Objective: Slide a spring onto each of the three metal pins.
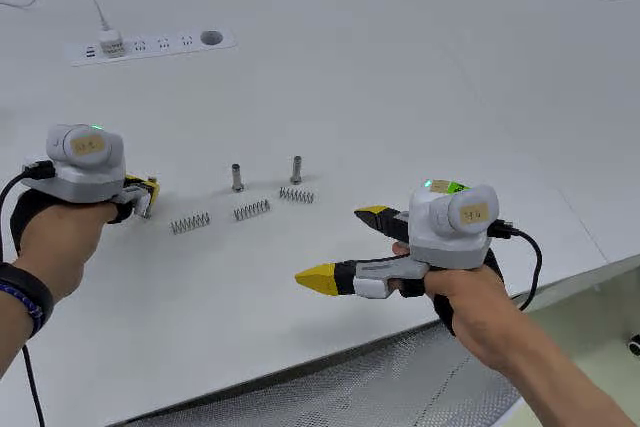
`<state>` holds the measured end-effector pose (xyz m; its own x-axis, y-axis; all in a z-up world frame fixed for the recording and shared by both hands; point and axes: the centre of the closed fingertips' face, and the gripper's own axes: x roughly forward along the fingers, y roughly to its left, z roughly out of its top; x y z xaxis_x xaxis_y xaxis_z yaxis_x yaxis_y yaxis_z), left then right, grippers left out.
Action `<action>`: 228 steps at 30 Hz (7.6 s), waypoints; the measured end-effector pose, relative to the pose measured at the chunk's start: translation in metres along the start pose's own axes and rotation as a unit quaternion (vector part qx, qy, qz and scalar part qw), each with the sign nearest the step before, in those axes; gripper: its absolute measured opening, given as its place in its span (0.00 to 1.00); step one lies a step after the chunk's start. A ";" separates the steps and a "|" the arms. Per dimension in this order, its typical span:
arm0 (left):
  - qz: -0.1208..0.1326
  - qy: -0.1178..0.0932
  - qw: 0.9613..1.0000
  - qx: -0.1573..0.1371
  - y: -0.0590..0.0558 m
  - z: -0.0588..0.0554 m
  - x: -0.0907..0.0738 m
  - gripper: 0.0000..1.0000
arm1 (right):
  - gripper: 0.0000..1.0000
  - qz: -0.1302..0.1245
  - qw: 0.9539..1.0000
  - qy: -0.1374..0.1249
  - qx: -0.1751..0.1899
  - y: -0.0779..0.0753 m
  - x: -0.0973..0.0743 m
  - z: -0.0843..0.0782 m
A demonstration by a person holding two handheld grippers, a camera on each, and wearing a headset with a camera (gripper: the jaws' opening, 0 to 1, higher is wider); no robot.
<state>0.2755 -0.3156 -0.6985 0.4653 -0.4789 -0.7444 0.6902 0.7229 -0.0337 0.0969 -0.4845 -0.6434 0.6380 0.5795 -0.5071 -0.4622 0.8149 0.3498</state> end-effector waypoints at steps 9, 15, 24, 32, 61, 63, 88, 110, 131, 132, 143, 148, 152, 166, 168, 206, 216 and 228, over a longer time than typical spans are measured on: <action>0.004 -0.009 1.000 -0.018 0.001 -0.003 -0.010 0.08 | 0.89 0.001 1.000 -0.001 -0.001 0.001 0.000 0.001; 0.008 -0.010 1.000 -0.017 0.003 -0.003 -0.012 0.08 | 0.89 0.002 1.000 0.000 -0.001 0.001 0.000 0.001; 0.016 -0.016 0.999 -0.031 0.003 -0.006 -0.015 0.08 | 0.89 0.002 1.000 0.001 -0.004 0.002 0.000 0.002; 0.021 -0.025 0.999 -0.037 -0.001 -0.011 -0.019 0.08 | 0.89 0.006 1.000 0.004 -0.004 0.005 0.002 0.000; 0.026 -0.026 0.999 0.009 -0.005 -0.011 -0.020 0.11 | 0.88 0.013 1.000 0.009 -0.006 0.009 0.000 -0.005; 0.026 -0.026 0.999 0.005 -0.005 -0.010 -0.019 0.09 | 0.88 0.013 1.000 0.010 -0.006 0.009 -0.001 -0.006; 0.005 -0.036 0.999 0.014 -0.020 0.012 -0.003 0.08 | 0.88 0.011 1.000 0.013 -0.005 0.008 -0.002 -0.009; 0.001 -0.015 1.000 0.015 -0.026 -0.002 -0.007 0.21 | 0.88 0.010 1.000 0.012 -0.005 0.007 -0.003 -0.011; 0.009 -0.005 0.999 -0.032 -0.017 -0.056 -0.033 0.32 | 0.88 0.020 1.000 0.020 -0.009 0.013 0.000 -0.015; 0.009 -0.004 0.999 -0.033 -0.016 -0.057 -0.034 0.32 | 0.88 0.021 1.000 0.020 -0.009 0.013 0.000 -0.015; -0.013 -0.005 1.000 -0.027 -0.026 -0.064 -0.038 0.39 | 0.88 0.025 0.999 0.026 -0.009 0.018 0.002 -0.018; -0.027 -0.004 1.000 -0.005 -0.034 -0.062 -0.038 0.43 | 0.88 0.025 0.999 0.029 -0.010 0.017 0.002 -0.019; -0.037 0.002 0.999 0.021 -0.041 -0.061 -0.036 0.46 | 0.88 0.025 0.999 0.029 -0.010 0.016 0.002 -0.019; -0.086 0.019 0.988 0.128 -0.064 -0.050 -0.032 0.62 | 0.88 0.023 0.999 0.030 -0.010 0.015 0.002 -0.020; -0.092 0.021 0.985 0.142 -0.066 -0.048 -0.031 0.64 | 0.88 0.023 0.999 0.030 -0.010 0.015 0.002 -0.021; -0.120 0.051 0.973 0.192 -0.077 -0.048 0.005 0.43 | 0.88 0.015 1.000 0.025 -0.008 0.010 -0.005 -0.019; -0.117 0.044 0.978 0.167 -0.077 -0.043 0.008 0.30 | 0.88 0.018 0.999 0.026 -0.009 0.011 -0.004 -0.018; -0.113 0.050 0.980 0.158 -0.079 -0.048 0.005 0.11 | 0.87 0.024 0.999 0.032 -0.012 0.015 -0.003 -0.020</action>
<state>0.1968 -0.3510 -0.7319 0.2351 -0.5471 -0.8033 0.9141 0.4055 -0.0087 0.0755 -0.4745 -0.6527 0.5740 0.6151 -0.5406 -0.5061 0.7854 0.3563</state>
